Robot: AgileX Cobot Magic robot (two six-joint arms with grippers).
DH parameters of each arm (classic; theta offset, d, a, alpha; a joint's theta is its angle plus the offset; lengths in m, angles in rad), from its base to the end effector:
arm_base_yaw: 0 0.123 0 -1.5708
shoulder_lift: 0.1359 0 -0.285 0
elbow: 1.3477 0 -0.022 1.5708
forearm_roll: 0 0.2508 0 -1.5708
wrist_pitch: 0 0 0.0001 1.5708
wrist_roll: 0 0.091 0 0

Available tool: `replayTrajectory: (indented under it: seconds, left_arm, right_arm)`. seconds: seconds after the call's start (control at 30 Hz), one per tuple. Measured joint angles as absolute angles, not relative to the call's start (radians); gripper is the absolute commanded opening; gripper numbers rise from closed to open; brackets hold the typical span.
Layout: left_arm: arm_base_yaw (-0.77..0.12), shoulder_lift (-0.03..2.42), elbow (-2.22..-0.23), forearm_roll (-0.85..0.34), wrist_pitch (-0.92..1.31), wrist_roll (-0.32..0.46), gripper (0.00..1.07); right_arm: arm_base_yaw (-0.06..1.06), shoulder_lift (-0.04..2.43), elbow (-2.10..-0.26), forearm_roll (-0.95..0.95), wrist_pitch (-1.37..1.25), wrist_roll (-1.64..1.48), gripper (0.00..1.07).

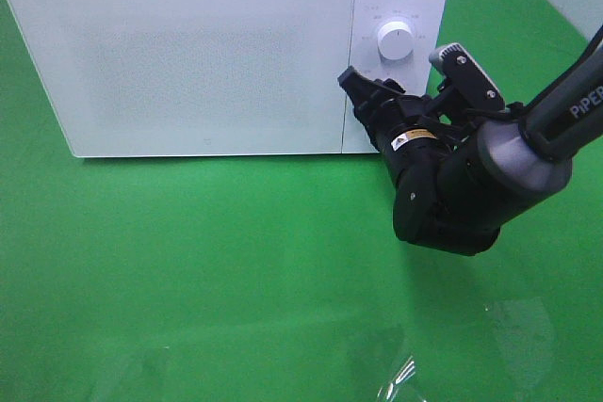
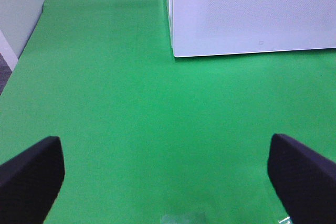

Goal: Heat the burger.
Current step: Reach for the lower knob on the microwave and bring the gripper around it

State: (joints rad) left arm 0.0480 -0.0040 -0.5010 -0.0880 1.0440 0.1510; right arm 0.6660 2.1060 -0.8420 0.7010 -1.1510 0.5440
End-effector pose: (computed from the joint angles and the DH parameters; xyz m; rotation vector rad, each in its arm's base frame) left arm -0.0047 -0.0072 0.2792 0.1074 2.0167 0.0213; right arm 0.3214 0.1844 0.1131 0.6403 1.5941 0.6195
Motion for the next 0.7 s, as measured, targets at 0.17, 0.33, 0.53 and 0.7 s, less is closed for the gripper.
replayTrajectory:
  seconds: [0.17,0.33,0.53,0.7]
  left_arm:
    - [0.048,-0.004,-0.501,-0.088,1.044,0.151,0.98]
    - [0.048,-0.004,-0.501,-0.088,1.044,0.151,0.98]
    - [0.048,-0.004,-0.501,-0.088,1.044,0.151,0.98]
    - [0.048,-0.004,-0.501,-0.088,1.044,0.151,0.98]
  right_arm:
    - [0.663,2.106,-0.835,0.674,-1.154,0.853,0.0]
    - [0.66,2.106,-0.83,0.656,-1.16,1.11,0.0]
    - [0.658,2.107,-0.829,0.649,-1.165,1.322,0.0]
    - [0.657,2.107,-0.829,0.641,-1.165,1.407,0.0]
